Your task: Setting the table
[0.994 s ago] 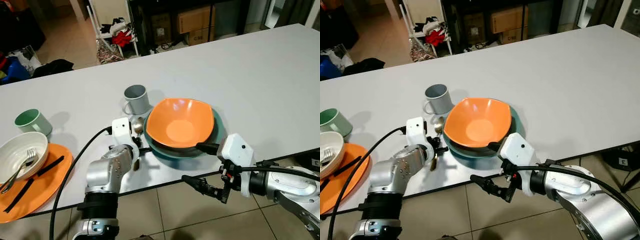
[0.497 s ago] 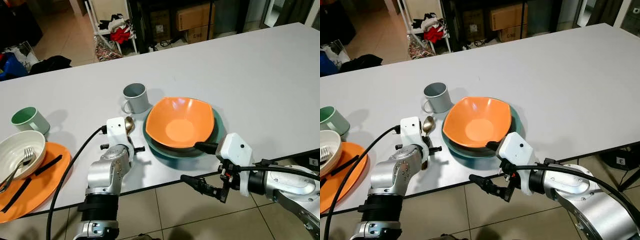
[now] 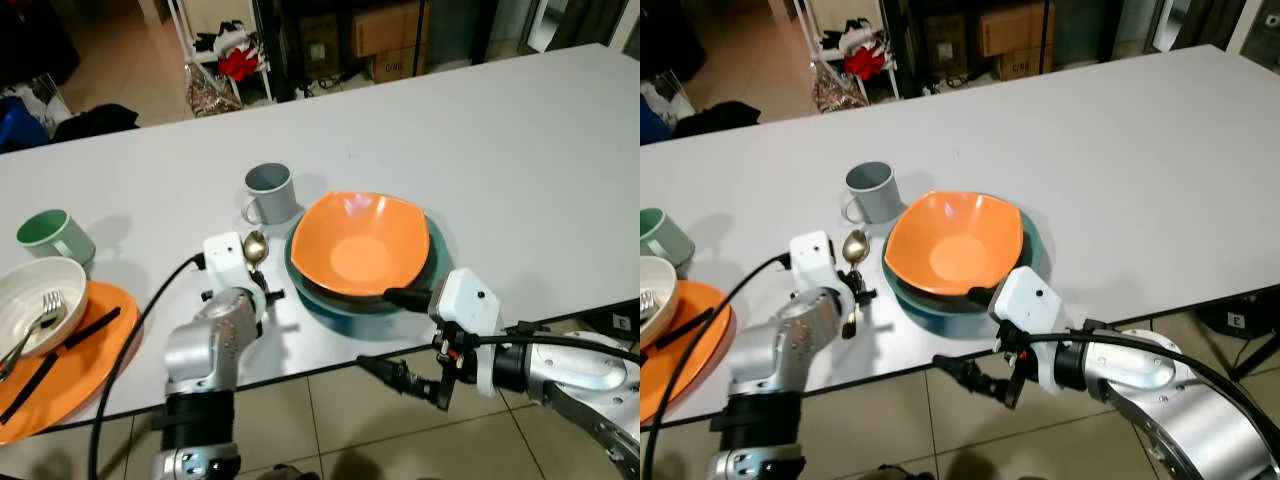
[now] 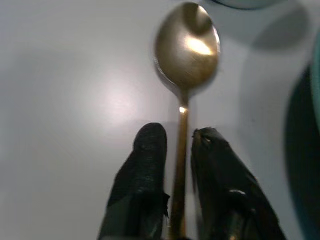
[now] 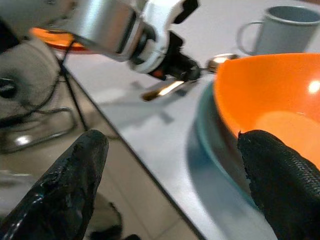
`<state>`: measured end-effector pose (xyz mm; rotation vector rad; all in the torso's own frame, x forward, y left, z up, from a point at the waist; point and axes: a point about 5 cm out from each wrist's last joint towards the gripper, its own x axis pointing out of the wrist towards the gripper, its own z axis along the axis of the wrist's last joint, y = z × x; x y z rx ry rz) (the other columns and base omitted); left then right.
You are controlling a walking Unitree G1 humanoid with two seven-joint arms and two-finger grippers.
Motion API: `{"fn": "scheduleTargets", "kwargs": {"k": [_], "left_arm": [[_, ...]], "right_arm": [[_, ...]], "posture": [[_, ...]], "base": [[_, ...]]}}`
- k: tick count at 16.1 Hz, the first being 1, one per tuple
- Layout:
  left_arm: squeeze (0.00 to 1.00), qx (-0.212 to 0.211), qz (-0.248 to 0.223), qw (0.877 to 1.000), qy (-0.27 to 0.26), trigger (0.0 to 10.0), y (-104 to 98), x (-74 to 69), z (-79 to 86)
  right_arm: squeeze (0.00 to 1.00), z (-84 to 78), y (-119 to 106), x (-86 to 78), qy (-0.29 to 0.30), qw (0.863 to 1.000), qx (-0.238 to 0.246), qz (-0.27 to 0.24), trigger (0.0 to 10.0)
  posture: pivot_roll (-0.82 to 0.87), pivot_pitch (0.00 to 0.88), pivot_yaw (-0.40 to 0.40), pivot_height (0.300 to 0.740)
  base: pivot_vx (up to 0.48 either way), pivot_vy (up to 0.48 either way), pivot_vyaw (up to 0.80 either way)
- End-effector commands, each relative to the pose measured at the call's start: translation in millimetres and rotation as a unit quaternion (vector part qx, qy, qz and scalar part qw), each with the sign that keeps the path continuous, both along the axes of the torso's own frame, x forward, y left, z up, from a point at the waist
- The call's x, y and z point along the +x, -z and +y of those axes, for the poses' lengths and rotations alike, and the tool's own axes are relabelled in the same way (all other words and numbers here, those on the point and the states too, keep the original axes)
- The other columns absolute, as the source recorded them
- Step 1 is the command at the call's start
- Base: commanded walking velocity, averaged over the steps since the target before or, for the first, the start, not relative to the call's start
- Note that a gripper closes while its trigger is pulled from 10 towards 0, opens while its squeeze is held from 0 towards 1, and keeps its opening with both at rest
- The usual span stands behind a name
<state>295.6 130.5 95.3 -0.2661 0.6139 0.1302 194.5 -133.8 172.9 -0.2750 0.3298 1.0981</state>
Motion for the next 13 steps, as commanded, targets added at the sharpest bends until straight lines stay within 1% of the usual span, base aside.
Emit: {"fn": "scheduleTargets", "kwargs": {"k": [1, 2, 3, 5, 6, 7, 8, 9, 10, 11, 12, 13], "left_arm": [[1.00, 0.012, -0.001, 1.000, -0.014, 10.0, -4, -3.4, 6.3], [0.00, 0.028, -0.015, 0.999, -0.019, 10.0, -14, -5.0, 11.2], [0.00, 0.033, -0.017, 0.999, -0.020, 10.0, -17, -5.4, 12.6], [0.00, 0.049, -0.046, 0.998, -0.021, 10.0, -35, -10.5, 21.2], [0.00, 0.066, -0.074, 0.995, -0.012, 10.0, -50, -15.3, 25.3], [0.00, 0.079, -0.103, 0.991, 0.009, 10.0, -62, -21.0, 26.9], [0.00, 0.101, -0.146, 0.983, 0.037, 10.0, -74, -26.0, 27.2], [0.00, 0.112, -0.181, 0.975, 0.058, 10.0, -81, -30.3, 27.3], [0.00, 0.128, -0.226, 0.962, 0.088, 10.0, -91, -38.0, 26.2], [0.00, 0.141, -0.239, 0.956, 0.094, 10.0, -91, -47.3, 31.4], [0.00, 0.140, -0.227, 0.958, 0.104, 10.0, -84, -55.5, 34.3], [0.00, 0.166, -0.219, 0.954, 0.121, 10.0, -77, -60.8, 34.2]], "right_arm": [[0.00, 1.4, -8, -0.5, -0.020, 1.000, 0.021, -0.007, 10.0], [0.00, -0.5, -11, -0.2, -0.031, 0.999, 0.027, -0.010, 10.0], [0.00, -1.0, -11, 0.5, -0.031, 0.999, 0.027, -0.011, 10.0], [0.00, -3.7, -14, 5.8, -0.021, 0.999, 0.036, -0.020, 10.0], [0.00, -4.4, -15, 9.8, -0.008, 0.999, 0.047, -0.022, 10.0], [0.00, -3.1, -15, 11.6, 0.000, 0.998, 0.056, -0.018, 10.0], [0.01, -2.6, -16, 14.2, 0.011, 0.997, 0.070, -0.016, 10.0], [0.91, -2.1, -16, 16.4, 0.023, 0.996, 0.079, -0.018, 10.0], [1.00, -2.0, -17, 20.6, 0.045, 0.994, 0.094, -0.023, 10.0], [1.00, 0.8, -17, 24.6, 0.072, 0.990, 0.118, -0.027, 10.0], [1.00, 2.8, -14, 29.0, 0.102, 0.986, 0.129, -0.028, 10.0], [1.00, 6.1, -3, 28.9, 0.137, 0.981, 0.132, -0.027, 10.0]], "posture": [[-0.11, 0.025, 0.130, 0.740], [-0.10, 0.019, 0.127, 0.740], [-0.10, 0.019, 0.126, 0.740], [-0.09, 0.014, 0.118, 0.740], [-0.08, 0.010, 0.110, 0.740], [-0.07, 0.008, 0.103, 0.740], [-0.06, 0.001, 0.096, 0.740], [-0.05, 0.000, 0.092, 0.740], [-0.05, 0.000, 0.087, 0.740], [-0.05, 0.000, 0.076, 0.740], [-0.04, 0.000, 0.078, 0.740], [-0.03, 0.000, 0.065, 0.740]], "base": [[0.000, 0.000, 0.00], [0.000, 0.000, 0.00], [0.000, 0.000, 0.00], [0.000, 0.000, 0.00], [0.000, 0.000, 0.00], [0.000, 0.000, 0.00], [0.000, 0.000, 0.00], [0.000, 0.000, 0.00], [0.000, 0.000, 0.00], [0.000, 0.000, 0.00], [0.000, 0.000, 0.00], [0.000, 0.000, 0.00]]}}
